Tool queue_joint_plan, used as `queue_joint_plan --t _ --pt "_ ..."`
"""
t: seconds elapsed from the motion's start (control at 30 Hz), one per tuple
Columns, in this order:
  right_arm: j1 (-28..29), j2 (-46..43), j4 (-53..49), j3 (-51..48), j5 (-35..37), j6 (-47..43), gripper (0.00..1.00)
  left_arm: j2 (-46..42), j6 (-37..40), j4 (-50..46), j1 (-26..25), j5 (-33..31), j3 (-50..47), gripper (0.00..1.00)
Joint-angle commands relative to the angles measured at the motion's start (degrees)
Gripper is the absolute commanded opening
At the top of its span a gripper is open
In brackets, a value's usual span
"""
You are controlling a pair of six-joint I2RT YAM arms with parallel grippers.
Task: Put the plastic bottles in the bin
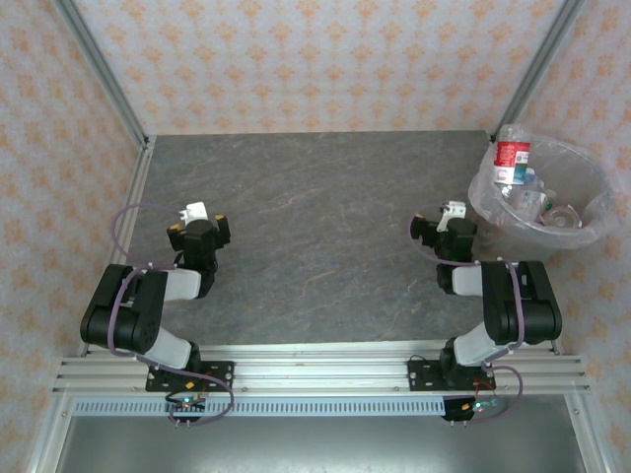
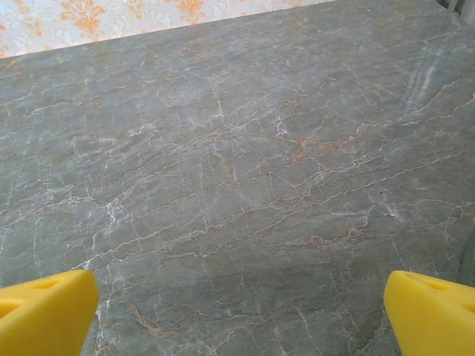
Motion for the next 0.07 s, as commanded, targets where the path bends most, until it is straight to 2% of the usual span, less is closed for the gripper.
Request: queue_joint_plan --t 0.0,0.03 --pt "-0.05 -0.52 1.12 -0.44 -0.83 -0.48 0.99 -0.33 0.56 1.69 -0.23 -1.54 0.59 1.00" --pt "-0.04 -0.54 1.12 -0.45 -0.80 -0.43 0.99 -0.33 0.55 1.78 -0.21 -1.55 0.60 1.00"
